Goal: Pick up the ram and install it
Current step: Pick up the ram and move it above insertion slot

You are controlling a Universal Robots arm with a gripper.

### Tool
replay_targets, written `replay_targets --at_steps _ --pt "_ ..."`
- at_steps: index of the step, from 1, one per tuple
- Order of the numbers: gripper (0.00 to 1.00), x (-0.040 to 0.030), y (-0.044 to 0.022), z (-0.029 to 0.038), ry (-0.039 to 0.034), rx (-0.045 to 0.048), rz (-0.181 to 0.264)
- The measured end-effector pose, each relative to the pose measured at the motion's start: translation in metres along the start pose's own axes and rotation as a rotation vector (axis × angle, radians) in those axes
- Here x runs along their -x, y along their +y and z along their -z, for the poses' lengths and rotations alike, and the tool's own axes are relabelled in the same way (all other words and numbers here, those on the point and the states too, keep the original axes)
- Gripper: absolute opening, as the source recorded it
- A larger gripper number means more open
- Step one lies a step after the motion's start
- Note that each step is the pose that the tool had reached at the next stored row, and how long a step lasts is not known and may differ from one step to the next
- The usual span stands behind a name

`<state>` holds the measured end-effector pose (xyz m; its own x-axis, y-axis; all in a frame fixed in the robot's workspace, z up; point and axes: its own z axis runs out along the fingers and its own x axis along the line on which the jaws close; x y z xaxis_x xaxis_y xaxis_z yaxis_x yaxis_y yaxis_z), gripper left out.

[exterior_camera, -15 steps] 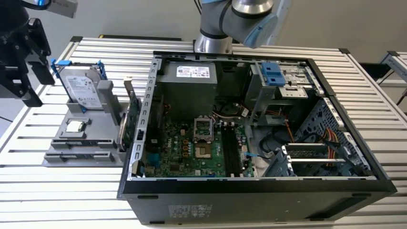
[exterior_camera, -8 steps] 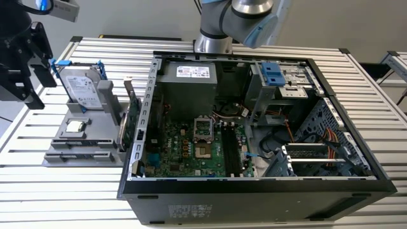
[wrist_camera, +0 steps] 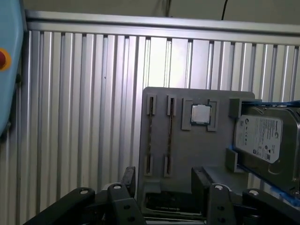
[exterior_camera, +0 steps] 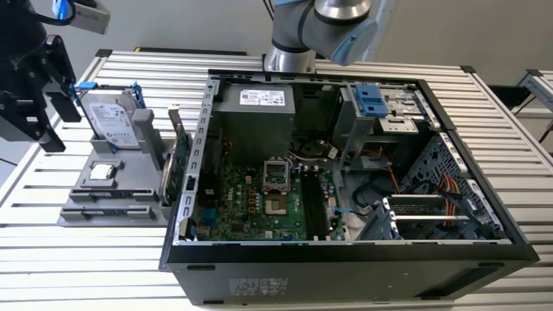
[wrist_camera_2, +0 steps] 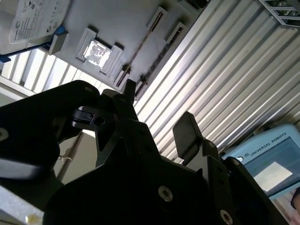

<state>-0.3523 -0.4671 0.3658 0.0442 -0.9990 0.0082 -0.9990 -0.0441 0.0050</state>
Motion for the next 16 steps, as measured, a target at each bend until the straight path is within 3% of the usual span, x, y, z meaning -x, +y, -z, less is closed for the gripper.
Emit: replay_targets --at_steps 4,16 --pt "1.0 0.0 0.0 -0.0033 0.0015 -0.0054 0.0" --pt "1.0 0.0001 -0.0001 -0.0123 0.0075 -0.006 -0.003"
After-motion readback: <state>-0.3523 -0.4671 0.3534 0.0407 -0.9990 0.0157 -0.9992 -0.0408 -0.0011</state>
